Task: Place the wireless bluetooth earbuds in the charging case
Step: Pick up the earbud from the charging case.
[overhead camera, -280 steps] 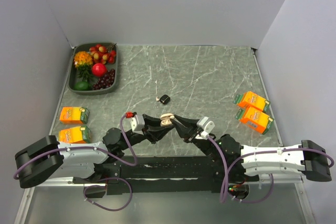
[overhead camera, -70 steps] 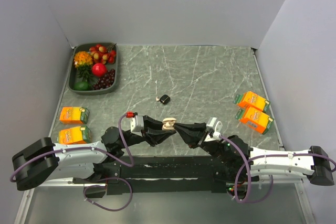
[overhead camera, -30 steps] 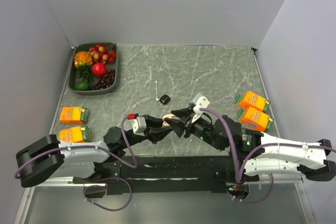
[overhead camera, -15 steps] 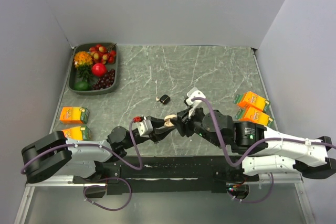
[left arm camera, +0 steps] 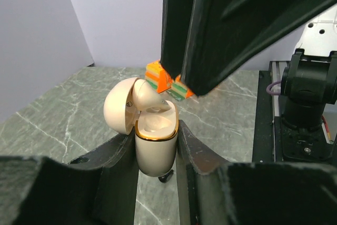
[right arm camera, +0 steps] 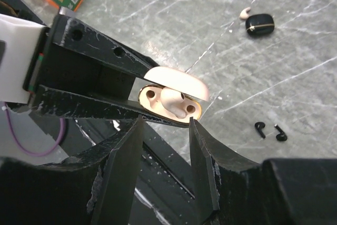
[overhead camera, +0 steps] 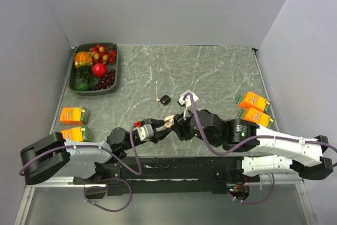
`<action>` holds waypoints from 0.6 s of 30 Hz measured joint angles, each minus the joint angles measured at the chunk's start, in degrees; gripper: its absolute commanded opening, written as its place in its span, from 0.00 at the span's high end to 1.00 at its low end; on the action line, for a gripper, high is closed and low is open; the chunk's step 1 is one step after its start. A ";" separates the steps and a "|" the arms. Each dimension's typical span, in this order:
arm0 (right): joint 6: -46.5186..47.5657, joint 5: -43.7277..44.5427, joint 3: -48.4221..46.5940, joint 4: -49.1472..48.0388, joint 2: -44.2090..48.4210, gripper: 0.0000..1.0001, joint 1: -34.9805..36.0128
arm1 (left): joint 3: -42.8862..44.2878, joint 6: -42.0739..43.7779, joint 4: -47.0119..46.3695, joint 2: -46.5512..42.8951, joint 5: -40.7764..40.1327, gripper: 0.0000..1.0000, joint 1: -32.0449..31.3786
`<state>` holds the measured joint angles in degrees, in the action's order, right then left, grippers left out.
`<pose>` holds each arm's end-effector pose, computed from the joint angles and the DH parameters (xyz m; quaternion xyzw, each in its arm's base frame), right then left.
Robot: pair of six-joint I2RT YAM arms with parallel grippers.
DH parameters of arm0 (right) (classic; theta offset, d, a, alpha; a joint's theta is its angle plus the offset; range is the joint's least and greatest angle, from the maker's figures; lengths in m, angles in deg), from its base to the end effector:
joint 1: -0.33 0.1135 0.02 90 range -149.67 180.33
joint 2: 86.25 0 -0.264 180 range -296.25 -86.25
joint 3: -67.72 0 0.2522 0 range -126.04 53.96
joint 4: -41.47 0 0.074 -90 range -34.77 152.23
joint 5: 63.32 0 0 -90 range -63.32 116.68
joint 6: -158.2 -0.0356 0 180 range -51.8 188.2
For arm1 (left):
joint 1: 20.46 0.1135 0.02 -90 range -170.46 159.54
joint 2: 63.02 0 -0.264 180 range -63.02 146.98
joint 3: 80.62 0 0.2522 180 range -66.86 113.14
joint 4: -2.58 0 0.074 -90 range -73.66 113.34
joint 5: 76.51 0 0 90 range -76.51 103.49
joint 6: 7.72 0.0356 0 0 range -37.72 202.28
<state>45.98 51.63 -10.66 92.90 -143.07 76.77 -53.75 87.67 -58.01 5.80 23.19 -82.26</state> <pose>0.0620 0.1931 0.3742 -0.2887 0.8015 0.2492 0.4606 0.0966 -0.1928 0.2259 0.3788 0.4461 -0.4260 0.6900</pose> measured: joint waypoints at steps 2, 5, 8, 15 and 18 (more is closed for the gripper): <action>-0.52 -0.33 0.00 0.09 -0.74 0.52 0.00 | 0.00 0.07 -0.02 -0.13 0.00 0.99 -0.20; -0.92 -0.37 0.00 0.09 -1.64 0.52 0.00 | 0.00 0.22 0.00 -0.13 0.00 0.99 -0.57; -1.01 0.09 0.00 0.09 -2.36 0.52 0.00 | 0.00 0.22 0.00 -0.13 -0.02 0.99 -0.87; -1.99 2.51 -0.72 0.63 -4.15 0.52 -0.22 | 0.00 0.17 0.04 -0.11 -0.09 0.99 -1.25; -2.36 3.43 -1.03 0.70 -4.46 0.52 -0.26 | 0.00 0.17 0.00 -0.11 -0.09 0.99 -1.40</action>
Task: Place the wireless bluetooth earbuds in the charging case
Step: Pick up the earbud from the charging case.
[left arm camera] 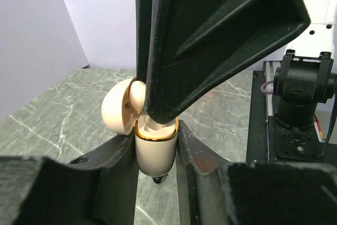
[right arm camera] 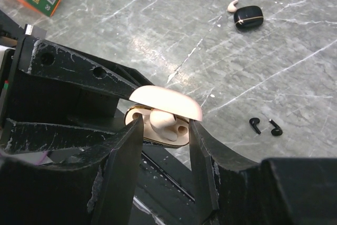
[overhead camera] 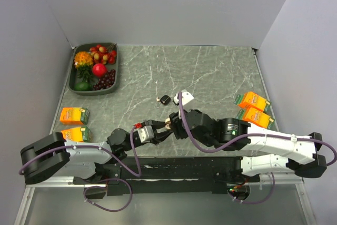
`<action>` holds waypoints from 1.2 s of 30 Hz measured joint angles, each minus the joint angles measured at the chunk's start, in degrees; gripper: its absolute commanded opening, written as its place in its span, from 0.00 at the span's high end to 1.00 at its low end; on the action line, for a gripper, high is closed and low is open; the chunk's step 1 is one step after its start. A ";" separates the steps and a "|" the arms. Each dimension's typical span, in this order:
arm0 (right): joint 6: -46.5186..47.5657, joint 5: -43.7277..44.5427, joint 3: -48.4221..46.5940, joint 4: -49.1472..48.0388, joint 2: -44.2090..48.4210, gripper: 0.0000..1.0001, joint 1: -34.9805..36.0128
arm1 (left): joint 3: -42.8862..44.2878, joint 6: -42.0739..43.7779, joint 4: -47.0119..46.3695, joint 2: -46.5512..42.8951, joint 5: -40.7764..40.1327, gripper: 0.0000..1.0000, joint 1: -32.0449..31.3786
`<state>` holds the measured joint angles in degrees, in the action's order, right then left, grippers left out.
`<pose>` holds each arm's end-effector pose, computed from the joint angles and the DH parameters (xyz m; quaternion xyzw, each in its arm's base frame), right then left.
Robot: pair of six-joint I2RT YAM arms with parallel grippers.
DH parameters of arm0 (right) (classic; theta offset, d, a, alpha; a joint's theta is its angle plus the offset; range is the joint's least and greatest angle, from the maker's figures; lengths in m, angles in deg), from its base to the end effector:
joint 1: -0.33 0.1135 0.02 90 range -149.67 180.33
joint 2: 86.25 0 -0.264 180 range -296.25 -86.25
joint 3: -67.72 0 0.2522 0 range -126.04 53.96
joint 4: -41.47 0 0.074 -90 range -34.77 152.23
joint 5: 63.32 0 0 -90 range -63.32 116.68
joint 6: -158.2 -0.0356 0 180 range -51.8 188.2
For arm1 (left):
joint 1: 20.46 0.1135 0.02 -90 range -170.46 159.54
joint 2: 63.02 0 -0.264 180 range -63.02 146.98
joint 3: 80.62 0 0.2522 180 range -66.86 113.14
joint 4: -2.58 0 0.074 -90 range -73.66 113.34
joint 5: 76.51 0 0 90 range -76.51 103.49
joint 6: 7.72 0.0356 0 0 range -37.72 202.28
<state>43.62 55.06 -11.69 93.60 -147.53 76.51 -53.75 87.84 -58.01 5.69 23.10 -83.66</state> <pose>0.0690 0.2097 0.3646 -0.2689 0.8208 0.2126 0.4570 0.0918 -0.1949 0.2263 0.3840 0.4406 -0.4332 0.6861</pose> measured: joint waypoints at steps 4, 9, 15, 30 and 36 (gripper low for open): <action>-0.04 0.90 0.00 0.13 0.00 0.54 0.00 | 0.00 0.00 0.00 0.00 -0.04 0.99 -0.07; -0.04 1.64 0.00 0.22 -0.39 0.68 -0.07 | 0.00 -0.07 0.00 0.00 -0.09 0.99 -0.07; 0.00 1.81 0.00 0.09 -0.48 0.91 -0.11 | 0.00 -0.22 0.07 0.00 -0.31 0.99 -0.20; 3.39 2.97 10.88 -8.52 15.78 1.00 -0.11 | 0.00 0.90 0.00 0.00 -0.92 0.99 -0.46; 9.29 -0.09 22.45 -22.16 28.41 1.00 -0.11 | 0.31 2.91 0.00 0.00 -1.46 0.99 -0.50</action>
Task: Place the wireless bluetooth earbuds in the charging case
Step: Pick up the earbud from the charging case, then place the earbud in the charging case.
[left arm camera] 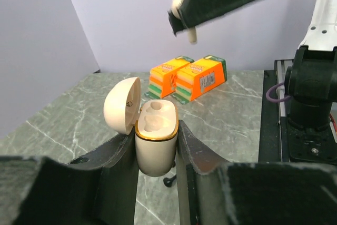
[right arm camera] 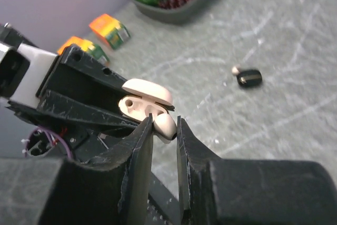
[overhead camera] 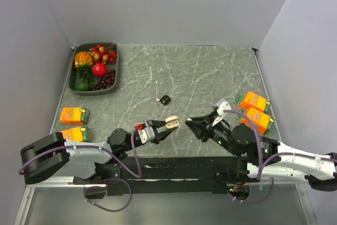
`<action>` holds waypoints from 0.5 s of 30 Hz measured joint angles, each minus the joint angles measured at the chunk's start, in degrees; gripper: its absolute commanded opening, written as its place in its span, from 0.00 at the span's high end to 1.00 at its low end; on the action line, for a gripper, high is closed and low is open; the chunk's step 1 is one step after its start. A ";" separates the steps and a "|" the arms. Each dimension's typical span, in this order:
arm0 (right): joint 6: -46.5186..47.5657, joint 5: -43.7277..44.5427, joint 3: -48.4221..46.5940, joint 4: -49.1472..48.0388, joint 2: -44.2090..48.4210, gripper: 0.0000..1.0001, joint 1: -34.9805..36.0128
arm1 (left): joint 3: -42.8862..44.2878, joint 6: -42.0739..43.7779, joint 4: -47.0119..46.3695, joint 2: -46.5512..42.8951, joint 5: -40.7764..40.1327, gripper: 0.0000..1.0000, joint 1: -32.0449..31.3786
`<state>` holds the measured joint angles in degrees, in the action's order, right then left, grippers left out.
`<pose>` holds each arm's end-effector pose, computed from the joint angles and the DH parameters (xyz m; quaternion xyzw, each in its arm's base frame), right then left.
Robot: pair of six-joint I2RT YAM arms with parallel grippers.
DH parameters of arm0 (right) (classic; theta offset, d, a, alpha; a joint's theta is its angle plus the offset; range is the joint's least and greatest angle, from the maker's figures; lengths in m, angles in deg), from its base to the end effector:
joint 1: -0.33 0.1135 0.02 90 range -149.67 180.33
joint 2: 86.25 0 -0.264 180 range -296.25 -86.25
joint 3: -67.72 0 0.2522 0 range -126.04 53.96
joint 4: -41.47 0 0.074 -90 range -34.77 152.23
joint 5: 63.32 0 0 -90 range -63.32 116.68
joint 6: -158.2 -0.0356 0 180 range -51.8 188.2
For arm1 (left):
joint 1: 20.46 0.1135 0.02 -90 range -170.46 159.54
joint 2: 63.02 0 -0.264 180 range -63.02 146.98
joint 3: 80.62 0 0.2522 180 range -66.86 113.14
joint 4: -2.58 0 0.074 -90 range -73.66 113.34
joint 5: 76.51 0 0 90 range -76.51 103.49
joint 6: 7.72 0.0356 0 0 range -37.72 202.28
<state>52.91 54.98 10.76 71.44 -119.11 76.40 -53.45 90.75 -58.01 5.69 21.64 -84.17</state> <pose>0.0485 0.1253 0.3490 -0.2229 0.7038 0.3380 0.5837 0.0912 -0.1960 0.2279 0.3878 0.4337 -0.4131 0.7006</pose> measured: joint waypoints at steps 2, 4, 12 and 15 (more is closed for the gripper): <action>2.21 -1.86 5.14 -5.95 3.76 1.00 -0.09 | 0.44 0.63 0.00 0.00 0.24 0.99 0.00; 4.59 -4.22 10.51 -11.87 7.23 1.00 -0.11 | 0.98 1.46 0.00 0.00 1.36 0.99 0.02; 12.02 -8.63 22.86 -27.56 19.87 1.00 -0.11 | 1.84 7.19 0.17 -3.04 8.61 0.99 0.00; 13.14 -9.55 22.73 -30.23 21.16 1.00 -0.11 | 2.80 9.53 0.00 -6.19 10.54 0.99 0.00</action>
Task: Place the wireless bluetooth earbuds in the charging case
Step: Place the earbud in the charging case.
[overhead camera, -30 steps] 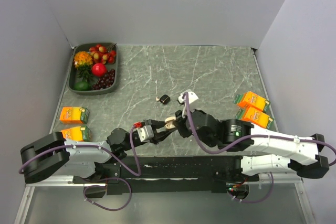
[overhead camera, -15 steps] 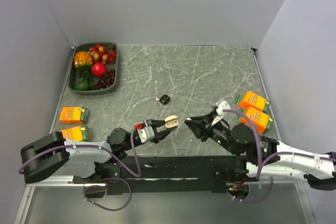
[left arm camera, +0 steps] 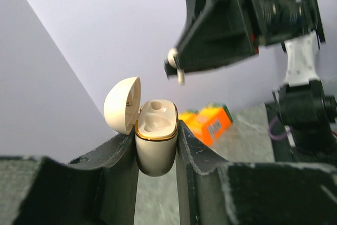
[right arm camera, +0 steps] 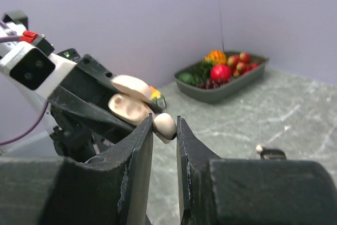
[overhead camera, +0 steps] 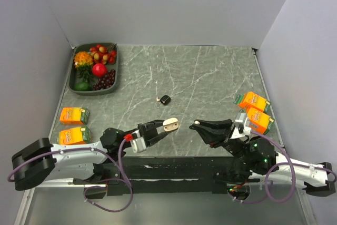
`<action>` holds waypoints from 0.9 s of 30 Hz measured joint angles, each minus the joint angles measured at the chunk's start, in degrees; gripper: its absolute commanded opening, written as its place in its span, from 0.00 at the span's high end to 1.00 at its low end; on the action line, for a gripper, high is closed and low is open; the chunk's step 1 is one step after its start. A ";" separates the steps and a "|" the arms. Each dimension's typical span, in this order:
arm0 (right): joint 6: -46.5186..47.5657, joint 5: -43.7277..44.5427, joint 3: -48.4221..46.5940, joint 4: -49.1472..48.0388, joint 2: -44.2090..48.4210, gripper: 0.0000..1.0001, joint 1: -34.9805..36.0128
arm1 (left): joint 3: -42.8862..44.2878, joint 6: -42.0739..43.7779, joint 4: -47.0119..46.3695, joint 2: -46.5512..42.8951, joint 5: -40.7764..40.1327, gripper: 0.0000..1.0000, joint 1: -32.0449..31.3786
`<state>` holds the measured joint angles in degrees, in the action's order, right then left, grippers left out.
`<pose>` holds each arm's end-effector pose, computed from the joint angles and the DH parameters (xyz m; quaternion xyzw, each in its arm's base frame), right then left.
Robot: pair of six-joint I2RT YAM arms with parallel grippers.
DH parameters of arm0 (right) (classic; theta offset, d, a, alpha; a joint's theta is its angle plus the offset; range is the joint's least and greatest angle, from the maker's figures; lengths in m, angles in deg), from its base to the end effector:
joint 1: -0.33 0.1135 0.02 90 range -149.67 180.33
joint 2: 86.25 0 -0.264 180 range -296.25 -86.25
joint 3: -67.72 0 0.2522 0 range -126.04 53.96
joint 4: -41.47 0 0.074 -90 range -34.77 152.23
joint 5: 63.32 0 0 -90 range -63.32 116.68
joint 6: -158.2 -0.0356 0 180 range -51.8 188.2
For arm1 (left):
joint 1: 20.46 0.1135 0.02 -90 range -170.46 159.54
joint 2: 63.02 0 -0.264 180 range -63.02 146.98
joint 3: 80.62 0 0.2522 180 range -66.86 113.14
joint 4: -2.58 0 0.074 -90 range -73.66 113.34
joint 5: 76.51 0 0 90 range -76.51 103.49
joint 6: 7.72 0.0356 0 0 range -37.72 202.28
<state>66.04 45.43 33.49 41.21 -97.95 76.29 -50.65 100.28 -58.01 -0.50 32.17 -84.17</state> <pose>0.0338 0.0882 0.3054 -0.2194 0.5181 0.4478 0.6949 0.0809 -0.1896 0.2627 0.4375 0.2932 -0.4056 0.7471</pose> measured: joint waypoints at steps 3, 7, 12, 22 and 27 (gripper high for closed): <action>0.55 -1.05 0.00 -1.42 -0.11 1.00 0.00 | 1.14 1.38 -0.55 -2.21 0.83 0.99 -0.02; 0.63 -2.71 0.02 -3.74 -1.49 1.00 0.00 | 1.51 1.81 -1.25 -2.03 0.63 0.99 -0.04; 1.57 -4.37 0.00 -7.45 -4.59 1.00 0.00 | 1.53 1.38 -1.20 0.50 -1.53 0.99 -0.04; 6.25 -2.73 0.59 -18.93 -14.53 1.00 0.00 | 1.49 -1.81 -0.81 6.36 -9.29 0.99 -0.04; 8.20 -2.16 1.09 -23.32 -18.64 1.00 0.00 | 1.49 -2.49 -0.76 6.75 -10.34 0.99 -0.04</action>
<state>74.24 43.26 34.58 17.89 -116.60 76.29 -49.16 97.79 -58.77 6.26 21.83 -84.21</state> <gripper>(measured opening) 0.275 0.330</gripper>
